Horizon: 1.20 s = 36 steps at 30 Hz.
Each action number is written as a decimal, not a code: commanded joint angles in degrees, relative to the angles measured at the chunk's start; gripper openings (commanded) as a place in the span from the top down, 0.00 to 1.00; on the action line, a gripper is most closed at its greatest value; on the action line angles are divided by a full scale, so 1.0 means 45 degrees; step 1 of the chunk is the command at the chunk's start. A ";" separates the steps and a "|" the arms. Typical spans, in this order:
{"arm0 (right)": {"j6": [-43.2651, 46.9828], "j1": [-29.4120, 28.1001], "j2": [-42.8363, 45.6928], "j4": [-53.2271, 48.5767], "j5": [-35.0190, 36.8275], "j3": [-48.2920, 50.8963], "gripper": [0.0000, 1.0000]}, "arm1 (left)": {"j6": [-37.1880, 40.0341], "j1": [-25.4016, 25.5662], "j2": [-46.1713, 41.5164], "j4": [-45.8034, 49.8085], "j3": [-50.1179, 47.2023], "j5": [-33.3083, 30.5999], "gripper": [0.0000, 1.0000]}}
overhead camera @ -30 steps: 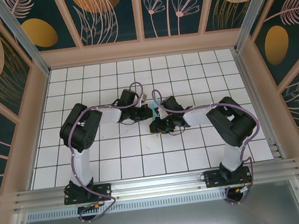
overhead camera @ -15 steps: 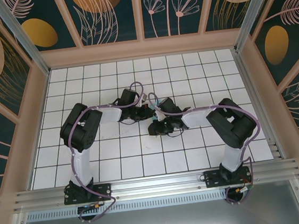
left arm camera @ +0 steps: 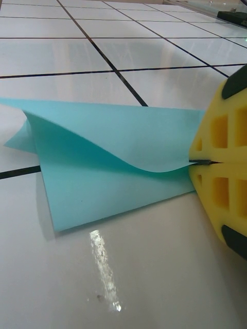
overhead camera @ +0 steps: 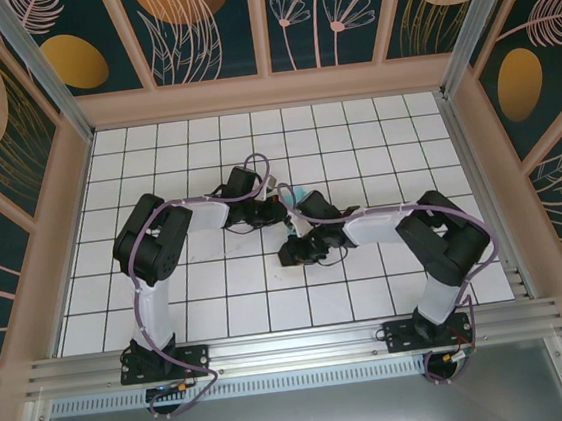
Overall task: Fold a paper plane with a square sheet of paper (fold left side to right side)
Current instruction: Fold the wing for the fifth time at the center of the table.
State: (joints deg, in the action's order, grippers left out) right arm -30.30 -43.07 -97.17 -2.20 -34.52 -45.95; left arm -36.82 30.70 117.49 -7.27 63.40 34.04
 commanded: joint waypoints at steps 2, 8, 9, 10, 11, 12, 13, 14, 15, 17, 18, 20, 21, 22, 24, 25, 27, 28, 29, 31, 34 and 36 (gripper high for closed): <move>0.0158 0.1425 0.1847 0.0145 -0.0928 0.0086 0.73 | 0.0604 -0.0112 0.0970 0.0013 -0.0064 -0.2077 1.00; -0.0238 0.3282 0.1295 0.1225 -0.0599 -0.0559 0.74 | 0.0589 -0.0103 0.0944 -0.0065 -0.0142 -0.2037 1.00; -0.0255 0.3318 0.1018 0.1229 -0.0394 -0.0828 0.75 | 0.0602 -0.0103 0.0941 -0.0065 -0.0143 -0.2038 1.00; -0.0243 0.3317 0.0689 0.1111 -0.0030 -0.1199 0.75 | 0.0604 -0.0103 0.0960 -0.0065 -0.0143 -0.2038 1.00; -0.0253 0.3318 0.0314 0.1031 0.0203 -0.1510 0.75 | 0.0594 -0.0103 0.0951 -0.0065 -0.0143 -0.2028 1.00; -0.0293 0.3318 0.0040 0.1020 0.0394 -0.1749 0.76 | 0.0587 -0.0111 0.0961 -0.0075 -0.0143 -0.1999 1.00; -0.0349 0.3320 -0.0270 0.1044 0.0562 -0.1975 0.76 | 0.0589 -0.0112 0.0959 -0.0083 -0.0145 -0.2001 1.00; -0.0449 0.3321 -0.0577 0.1105 0.0663 -0.2159 0.76 | 0.0584 -0.0104 0.0961 -0.0084 -0.0138 -0.1999 1.00; -0.0542 0.3320 -0.0850 0.1126 0.0775 -0.2320 0.76 | 0.0585 -0.0108 0.0978 -0.0084 -0.0143 -0.1999 1.00; -0.0690 0.3298 -0.1427 0.1197 0.0917 -0.2725 0.76 | 0.0584 -0.0104 0.0971 -0.0074 -0.0162 -0.2019 1.00; -0.0753 0.3281 -0.1679 0.1189 0.0971 -0.2891 0.77 | 0.0584 -0.0103 0.0993 -0.0064 -0.0153 -0.2019 1.00; -0.0746 0.3243 -0.2180 0.1077 0.1034 -0.3228 0.77 | 0.0584 -0.0111 0.1000 -0.0065 -0.0160 -0.2038 1.00; -0.0746 0.3212 -0.2372 0.0971 0.1085 -0.3360 0.77 | 0.0589 -0.0114 0.1000 -0.0046 -0.0162 -0.2067 1.00; -0.0712 0.3187 -0.2565 0.0867 0.1138 -0.3462 0.77 | 0.0599 -0.0113 0.1019 -0.0026 -0.0162 -0.2094 1.00; -0.0654 0.3146 -0.2836 0.0714 0.1272 -0.3561 0.77 | 0.0621 -0.0113 0.1030 0.0013 -0.0143 -0.2135 1.00; -0.0612 0.3145 -0.2912 0.0635 0.1347 -0.3583 0.77 | 0.0621 -0.0117 0.1039 0.0013 -0.0123 -0.2140 1.00; -0.0481 0.3143 -0.3032 0.0364 0.1685 -0.3654 0.77 | 0.0627 -0.0103 0.1054 0.0048 -0.0123 -0.2155 1.00; -0.0384 0.3145 -0.3057 0.0251 0.1845 -0.3689 0.77 | 0.0618 -0.0108 0.1078 0.0052 -0.0123 -0.2172 1.00; -0.0339 0.3135 -0.3075 0.0185 0.1940 -0.3677 0.77 | 0.0641 -0.0113 0.1077 0.0052 -0.0123 -0.2174 1.00; -0.0207 0.3159 -0.3170 0.0145 0.2069 -0.3675 0.77 | 0.0643 -0.0104 0.1078 0.0096 -0.0124 -0.2247 1.00; -0.0068 0.3160 -0.3386 0.0196 0.2027 -0.3744 0.77 | 0.0681 -0.0116 0.1102 0.0157 -0.0123 -0.2310 1.00; 0.0012 0.3165 -0.3480 0.0227 0.2027 -0.3806 0.77 | 0.0701 -0.0113 0.1103 0.0198 -0.0141 -0.2394 1.00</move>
State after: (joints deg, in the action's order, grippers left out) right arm -31.83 -28.60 -111.37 0.03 -27.00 -61.28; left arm -36.53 30.70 117.51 -7.25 63.40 34.02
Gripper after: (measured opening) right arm 0.230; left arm 0.057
